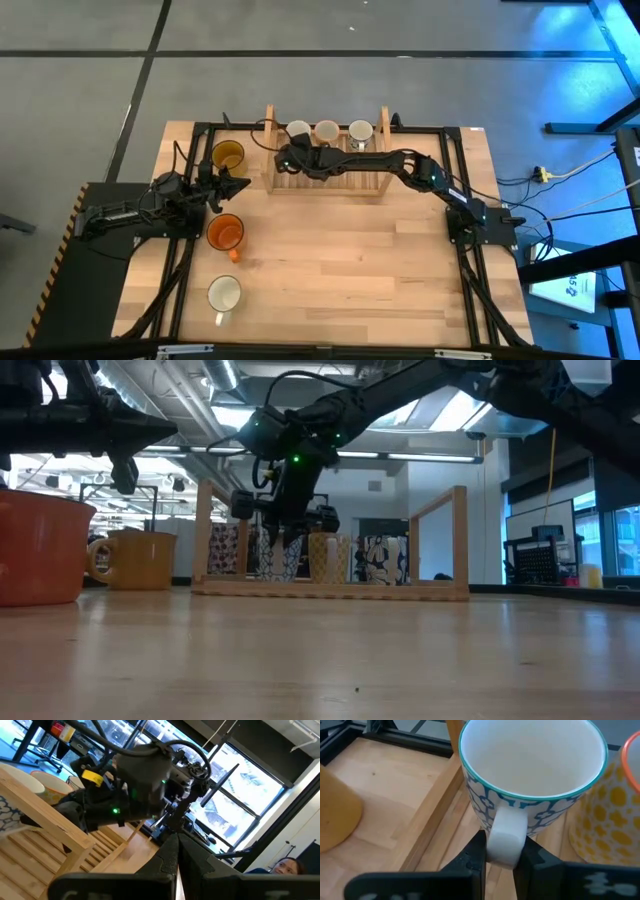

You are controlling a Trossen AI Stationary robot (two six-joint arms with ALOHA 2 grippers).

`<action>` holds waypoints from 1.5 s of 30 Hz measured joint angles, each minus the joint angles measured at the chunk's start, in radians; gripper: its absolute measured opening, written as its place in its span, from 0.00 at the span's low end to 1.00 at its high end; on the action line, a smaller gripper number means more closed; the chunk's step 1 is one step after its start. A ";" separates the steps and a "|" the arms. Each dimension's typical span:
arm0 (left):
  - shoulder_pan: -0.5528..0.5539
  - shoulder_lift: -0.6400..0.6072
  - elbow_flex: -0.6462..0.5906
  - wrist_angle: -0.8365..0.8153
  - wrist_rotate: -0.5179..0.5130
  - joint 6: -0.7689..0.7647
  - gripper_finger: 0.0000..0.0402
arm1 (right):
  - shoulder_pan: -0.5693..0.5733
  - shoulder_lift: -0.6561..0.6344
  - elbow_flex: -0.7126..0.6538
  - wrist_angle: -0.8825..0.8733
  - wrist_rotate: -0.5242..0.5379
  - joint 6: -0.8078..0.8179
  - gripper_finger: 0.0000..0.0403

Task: Place coffee mugs
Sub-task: Put the white patterned mug on the shelf, then put the orange mug on the shelf

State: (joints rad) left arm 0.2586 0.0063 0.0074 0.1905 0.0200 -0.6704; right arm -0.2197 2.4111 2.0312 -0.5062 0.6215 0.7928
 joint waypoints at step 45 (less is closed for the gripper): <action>0.000 0.000 0.000 -0.025 -0.008 0.000 0.01 | 0.031 -0.102 0.004 -0.107 -0.092 -0.041 0.57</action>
State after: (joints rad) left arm 0.2586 0.0063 0.0078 0.1655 0.0115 -0.6704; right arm -0.1892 2.3096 2.0352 -0.6127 0.5299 0.7522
